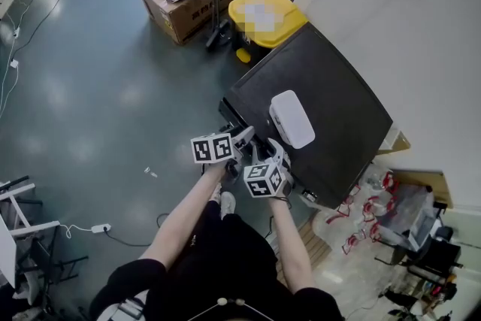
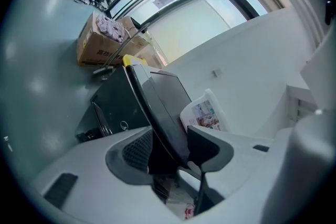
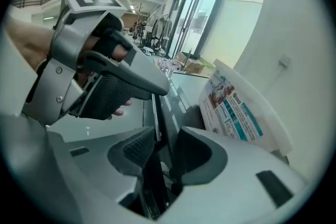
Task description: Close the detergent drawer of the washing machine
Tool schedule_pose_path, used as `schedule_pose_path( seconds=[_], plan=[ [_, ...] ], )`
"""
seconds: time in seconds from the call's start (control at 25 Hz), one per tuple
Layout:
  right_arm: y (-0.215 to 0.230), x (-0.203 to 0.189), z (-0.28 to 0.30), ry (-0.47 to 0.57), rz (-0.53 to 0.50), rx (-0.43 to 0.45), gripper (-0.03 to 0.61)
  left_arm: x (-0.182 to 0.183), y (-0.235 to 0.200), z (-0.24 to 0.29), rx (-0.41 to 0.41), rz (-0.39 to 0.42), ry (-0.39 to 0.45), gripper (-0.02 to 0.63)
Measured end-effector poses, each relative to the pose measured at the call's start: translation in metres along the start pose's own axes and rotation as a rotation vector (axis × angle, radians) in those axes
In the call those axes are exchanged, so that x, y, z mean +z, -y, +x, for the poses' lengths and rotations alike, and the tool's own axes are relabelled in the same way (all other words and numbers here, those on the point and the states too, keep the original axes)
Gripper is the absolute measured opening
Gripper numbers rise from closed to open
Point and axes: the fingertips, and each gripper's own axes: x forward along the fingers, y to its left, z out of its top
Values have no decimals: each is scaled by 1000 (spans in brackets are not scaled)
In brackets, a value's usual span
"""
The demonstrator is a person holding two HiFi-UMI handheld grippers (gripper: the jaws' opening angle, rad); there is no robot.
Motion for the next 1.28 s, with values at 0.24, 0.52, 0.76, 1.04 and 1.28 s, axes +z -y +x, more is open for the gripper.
schedule_pose_path(
  seconds=[0.24, 0.52, 0.76, 1.04, 1.28],
  plan=[
    [5, 0, 6, 15, -10, 0, 160, 2, -1, 6, -8, -23, 28, 201],
    [8, 1, 5, 12, -61, -24, 132, 1, 7, 9, -41, -24, 29, 225],
    [25, 19, -34, 249, 224, 46, 6, 19, 38, -23, -151, 274, 109, 119],
    [40, 93, -140, 664, 455, 189, 3, 51, 127, -106, -118, 880, 243, 11],
    [47, 127, -205, 804, 396, 215, 3, 52, 178, -160, -150, 911, 358, 6]
  ],
)
